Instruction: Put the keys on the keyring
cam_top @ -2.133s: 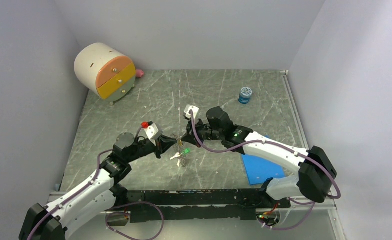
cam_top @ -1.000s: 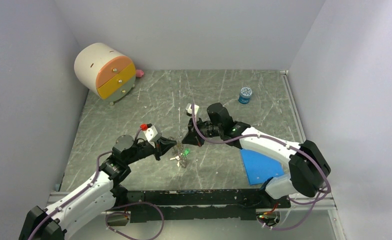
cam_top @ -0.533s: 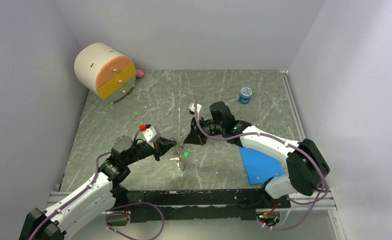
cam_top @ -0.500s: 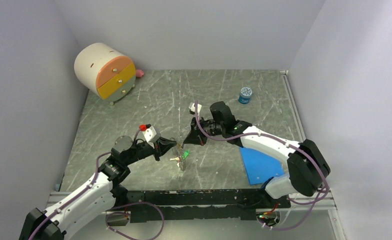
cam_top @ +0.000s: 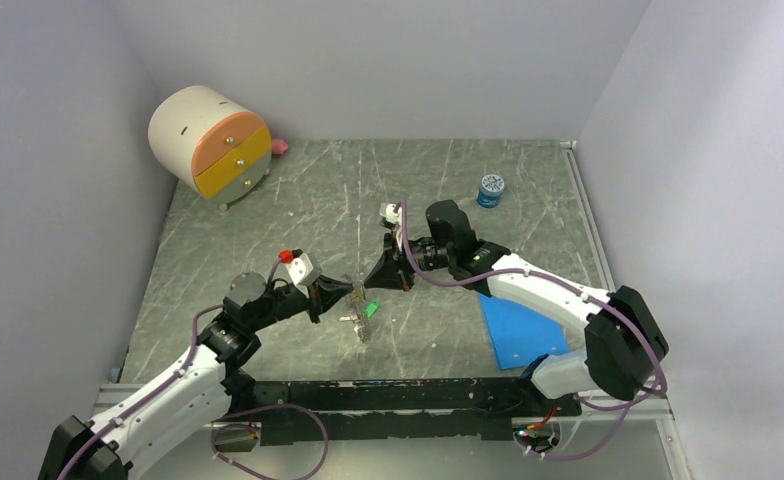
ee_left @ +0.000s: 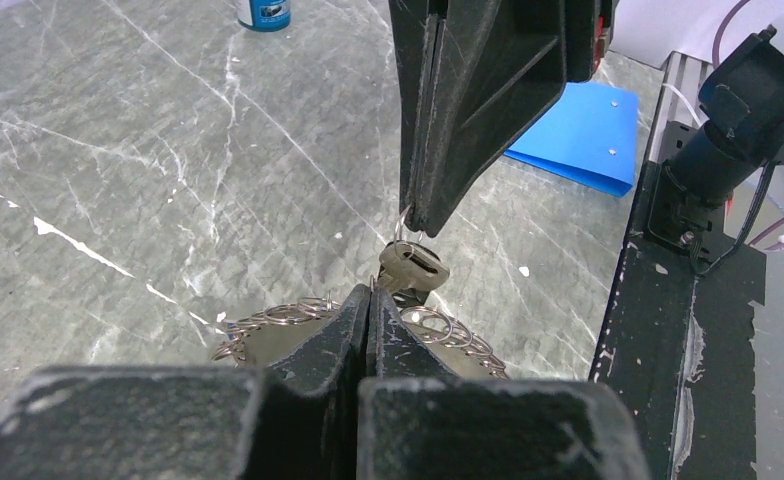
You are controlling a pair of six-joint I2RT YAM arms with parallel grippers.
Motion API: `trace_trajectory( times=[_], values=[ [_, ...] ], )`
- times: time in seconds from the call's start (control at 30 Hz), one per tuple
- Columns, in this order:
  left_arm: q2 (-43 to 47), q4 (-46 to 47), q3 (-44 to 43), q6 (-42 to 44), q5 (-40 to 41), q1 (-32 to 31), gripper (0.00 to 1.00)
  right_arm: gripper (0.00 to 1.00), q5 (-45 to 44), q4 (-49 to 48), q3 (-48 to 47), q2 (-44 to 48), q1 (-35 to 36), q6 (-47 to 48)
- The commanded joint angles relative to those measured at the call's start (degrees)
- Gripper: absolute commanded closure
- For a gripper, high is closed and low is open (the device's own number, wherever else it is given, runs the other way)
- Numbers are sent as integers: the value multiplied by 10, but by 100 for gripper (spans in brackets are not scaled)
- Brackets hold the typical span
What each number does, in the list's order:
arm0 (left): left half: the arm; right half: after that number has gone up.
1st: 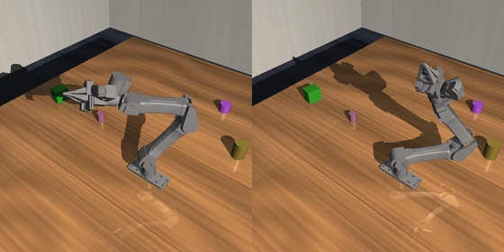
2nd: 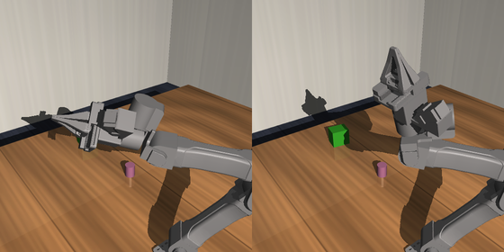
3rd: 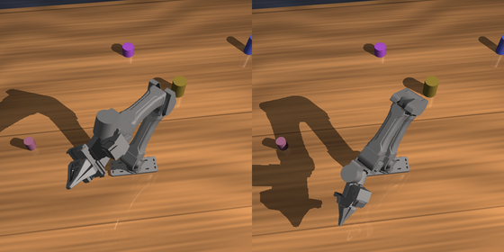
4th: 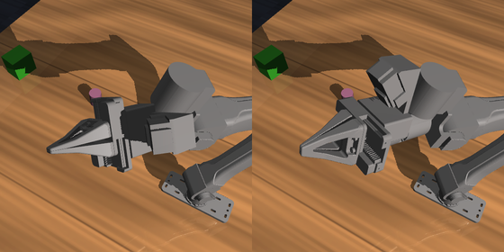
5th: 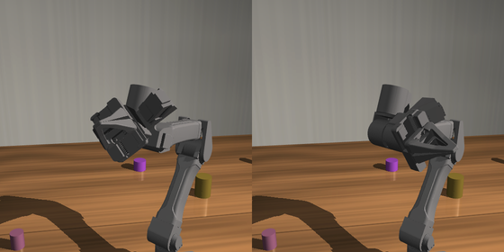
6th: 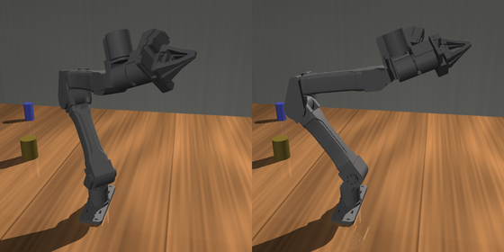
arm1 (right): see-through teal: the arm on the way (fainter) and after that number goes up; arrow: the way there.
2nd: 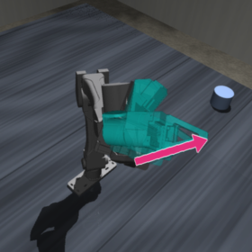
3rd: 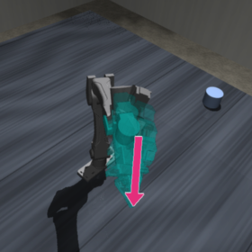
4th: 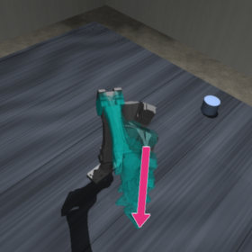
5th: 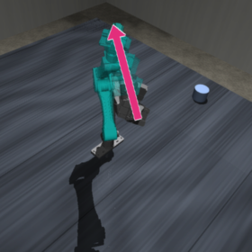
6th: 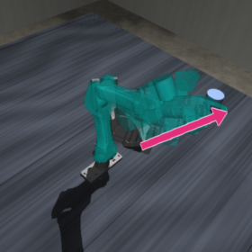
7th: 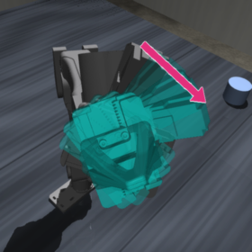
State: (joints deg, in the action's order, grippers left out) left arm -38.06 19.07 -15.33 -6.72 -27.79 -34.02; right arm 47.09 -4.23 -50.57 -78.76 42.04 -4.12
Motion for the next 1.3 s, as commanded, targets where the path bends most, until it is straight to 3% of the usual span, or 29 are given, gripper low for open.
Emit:
trace_trajectory(
  times=[0.0,0.33,1.27],
  values=[
    [10,40,-7,-6,-11,-3,98,100,13,-13,-18,-12,2,1],
    [11,38,-5,-6,-9,-2,98,100,8,-7,-35,-43,6,-1],
    [13,38,-5,-8,-11,-2,97,100,-4,-55,-14,-12,6,-13]
  ],
)
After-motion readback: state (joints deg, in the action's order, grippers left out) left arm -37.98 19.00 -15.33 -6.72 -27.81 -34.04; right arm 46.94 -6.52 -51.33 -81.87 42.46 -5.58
